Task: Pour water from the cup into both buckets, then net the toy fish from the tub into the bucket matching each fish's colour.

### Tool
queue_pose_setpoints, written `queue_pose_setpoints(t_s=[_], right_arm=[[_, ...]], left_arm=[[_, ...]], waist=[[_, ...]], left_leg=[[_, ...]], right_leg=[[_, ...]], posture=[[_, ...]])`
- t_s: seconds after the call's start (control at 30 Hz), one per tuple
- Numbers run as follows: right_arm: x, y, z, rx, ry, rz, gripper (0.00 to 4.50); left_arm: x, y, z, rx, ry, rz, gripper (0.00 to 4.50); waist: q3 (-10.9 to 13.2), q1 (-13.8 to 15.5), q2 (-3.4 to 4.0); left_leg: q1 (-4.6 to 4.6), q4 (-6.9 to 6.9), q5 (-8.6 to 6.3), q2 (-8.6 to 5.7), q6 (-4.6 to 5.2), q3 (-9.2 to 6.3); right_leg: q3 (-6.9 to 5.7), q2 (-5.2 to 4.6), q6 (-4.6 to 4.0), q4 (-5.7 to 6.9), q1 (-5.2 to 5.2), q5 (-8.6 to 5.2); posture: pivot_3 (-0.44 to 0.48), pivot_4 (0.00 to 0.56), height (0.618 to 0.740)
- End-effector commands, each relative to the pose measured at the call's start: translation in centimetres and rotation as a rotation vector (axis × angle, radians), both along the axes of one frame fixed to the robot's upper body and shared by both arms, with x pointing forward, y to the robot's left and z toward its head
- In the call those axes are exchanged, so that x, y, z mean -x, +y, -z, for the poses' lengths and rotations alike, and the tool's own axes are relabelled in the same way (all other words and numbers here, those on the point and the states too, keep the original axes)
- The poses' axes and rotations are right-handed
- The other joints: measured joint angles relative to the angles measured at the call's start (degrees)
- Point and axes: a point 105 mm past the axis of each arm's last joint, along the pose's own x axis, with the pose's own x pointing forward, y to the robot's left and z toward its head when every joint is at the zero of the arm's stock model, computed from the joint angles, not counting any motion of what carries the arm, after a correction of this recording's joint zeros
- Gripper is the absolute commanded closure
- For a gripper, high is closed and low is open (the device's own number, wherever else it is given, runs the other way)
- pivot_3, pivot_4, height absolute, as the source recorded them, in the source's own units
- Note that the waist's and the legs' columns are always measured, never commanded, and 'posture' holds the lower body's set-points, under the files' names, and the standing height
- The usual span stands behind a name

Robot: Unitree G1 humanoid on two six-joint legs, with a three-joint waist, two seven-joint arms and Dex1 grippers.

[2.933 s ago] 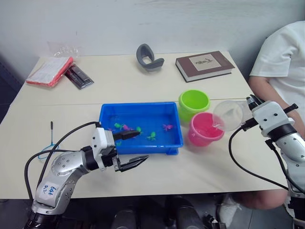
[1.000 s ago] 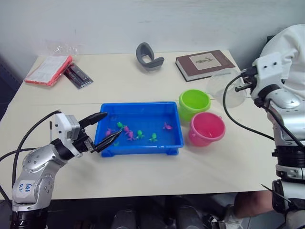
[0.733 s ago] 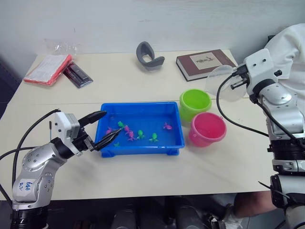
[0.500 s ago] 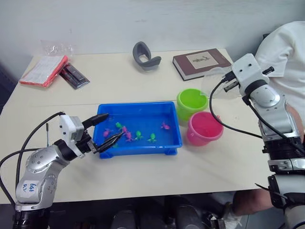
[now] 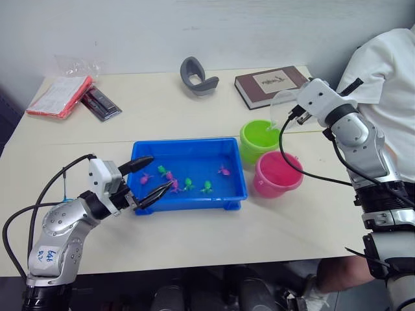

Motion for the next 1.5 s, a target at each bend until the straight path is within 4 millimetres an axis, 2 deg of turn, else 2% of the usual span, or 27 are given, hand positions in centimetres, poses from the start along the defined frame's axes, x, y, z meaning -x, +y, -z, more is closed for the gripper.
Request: queue_pose_setpoints(t_s=[0.03, 0.6, 0.73, 1.0, 1.1, 1.2, 1.4, 1.5], right_arm=[[0.5, 0.1, -2.4, 0.066, -0.121, 0.003, 4.49], [1.0, 1.1, -1.9, 0.247, -0.253, -0.027, 4.49], [1.6, 1.7, -2.7, 0.285, -0.333, -0.053, 4.49], [1.7, 1.6, -2.9, 0.317, -0.368, -0.046, 4.49], [1.7, 1.9, -2.1, 0.312, -0.365, -0.049, 4.49], [1.1, 1.0, -0.7, 0.180, -0.292, -0.020, 4.49], [1.4, -3.7, -1.4, -0.405, -0.181, 0.053, 4.49], [1.7, -5.7, -0.5, -0.699, -0.077, 0.065, 4.49]], left_arm=[[0.2, -0.5, -1.2, -0.010, -0.066, 0.016, 0.00], [0.1, -1.0, -1.0, -0.004, -0.064, 0.029, 0.00], [0.1, -1.0, -1.0, -0.005, -0.065, 0.029, 0.00], [0.2, -0.9, -0.9, -0.013, -0.060, 0.029, 0.00], [0.1, -0.8, -0.9, -0.015, -0.060, 0.030, 0.00], [0.0, -0.9, -0.9, -0.014, -0.062, 0.034, 0.00], [0.0, -0.9, -1.1, -0.014, -0.064, 0.037, 0.00], [0.0, -0.9, -1.0, -0.017, -0.062, 0.041, 0.00]], waist=[[0.0, 0.0, 0.00], [0.0, -0.1, 0.00], [0.0, -0.1, 0.00], [0.0, -0.1, 0.00], [0.0, -0.1, 0.00], [0.0, -0.1, 0.00], [0.0, 0.2, 0.01], [0.0, 0.2, 0.01]], left_leg=[[0.00, 0.00, 0.00, 0.00, 0.00, 0.01], [0.04, 0.01, 0.04, 0.00, -0.04, 0.02], [0.04, 0.01, 0.05, 0.00, -0.05, 0.03], [0.04, 0.01, 0.07, 0.00, -0.07, 0.02], [0.04, 0.01, 0.08, 0.00, -0.07, 0.02], [0.05, 0.01, 0.08, 0.00, -0.07, 0.01], [0.04, 0.02, 0.12, -0.01, -0.03, -0.01], [-0.01, 0.03, 0.12, -0.03, 0.03, -0.07]], right_leg=[[0.01, 0.00, 0.00, -0.01, 0.00, 0.00], [0.03, 0.00, 0.00, 0.01, 0.00, 0.00], [0.04, 0.00, 0.00, 0.02, 0.00, 0.00], [0.03, 0.00, 0.00, 0.02, 0.00, 0.00], [0.03, 0.00, 0.00, 0.02, 0.00, 0.00], [0.03, 0.00, 0.00, 0.02, 0.02, 0.00], [0.02, -0.01, 0.00, 0.31, 0.03, 0.00], [-0.02, -0.05, 0.00, 0.30, 0.03, 0.00]], posture=[[0.000, 0.150, 0.740], [0.000, 0.150, 0.740], [0.000, 0.150, 0.740], [0.000, 0.150, 0.740], [0.000, 0.150, 0.740], [0.000, 0.150, 0.740], [0.000, 0.150, 0.740], [0.000, 0.150, 0.740]])
